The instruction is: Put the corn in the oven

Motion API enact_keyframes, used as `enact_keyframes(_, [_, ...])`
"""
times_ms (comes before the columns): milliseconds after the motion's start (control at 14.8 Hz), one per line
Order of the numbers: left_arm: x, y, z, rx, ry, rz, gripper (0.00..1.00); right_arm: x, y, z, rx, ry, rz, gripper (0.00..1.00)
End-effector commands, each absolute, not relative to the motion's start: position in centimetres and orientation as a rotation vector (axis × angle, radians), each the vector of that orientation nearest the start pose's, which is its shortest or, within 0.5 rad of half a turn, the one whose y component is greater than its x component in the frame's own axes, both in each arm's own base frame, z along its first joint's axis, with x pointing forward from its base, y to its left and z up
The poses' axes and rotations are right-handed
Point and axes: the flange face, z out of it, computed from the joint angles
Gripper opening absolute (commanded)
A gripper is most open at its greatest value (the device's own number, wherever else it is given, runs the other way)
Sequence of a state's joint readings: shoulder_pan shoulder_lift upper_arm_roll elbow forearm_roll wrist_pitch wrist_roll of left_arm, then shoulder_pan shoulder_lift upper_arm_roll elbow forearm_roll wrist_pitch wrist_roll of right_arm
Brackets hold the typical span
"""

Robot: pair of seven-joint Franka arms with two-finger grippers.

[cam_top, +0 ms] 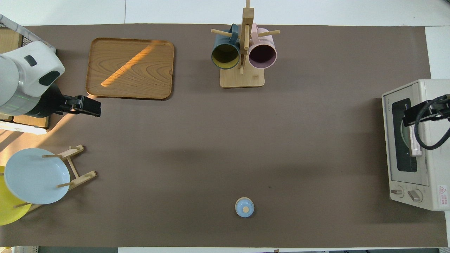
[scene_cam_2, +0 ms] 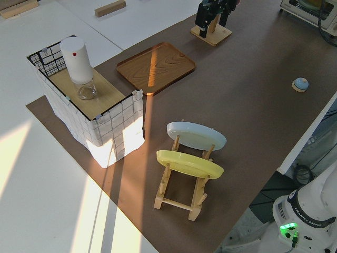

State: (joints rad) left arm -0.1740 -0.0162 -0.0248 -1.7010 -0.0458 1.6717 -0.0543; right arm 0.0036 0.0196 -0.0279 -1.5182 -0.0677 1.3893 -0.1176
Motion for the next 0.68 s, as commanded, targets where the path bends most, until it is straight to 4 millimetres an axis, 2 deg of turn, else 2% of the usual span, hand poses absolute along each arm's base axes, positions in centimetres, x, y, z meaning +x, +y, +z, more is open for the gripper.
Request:
enact_keyframes(0, [54.06,-11.08,58.60,-3.189,0.223,0.018,1.00,54.43,-1.78,62.41,-3.160,-0.102,0.253,1.00])
enact_keyframes(474, [54.05,-11.09,58.60,-3.190,0.223,0.018,1.00,54.45,-1.30,62.58,-3.129,-0.104,0.236,1.00])
enact_keyframes(609, [54.05,-11.09,58.60,-3.190,0.226,0.018,1.00,54.53,-1.71,62.71,-3.137,-0.096,0.223,1.00])
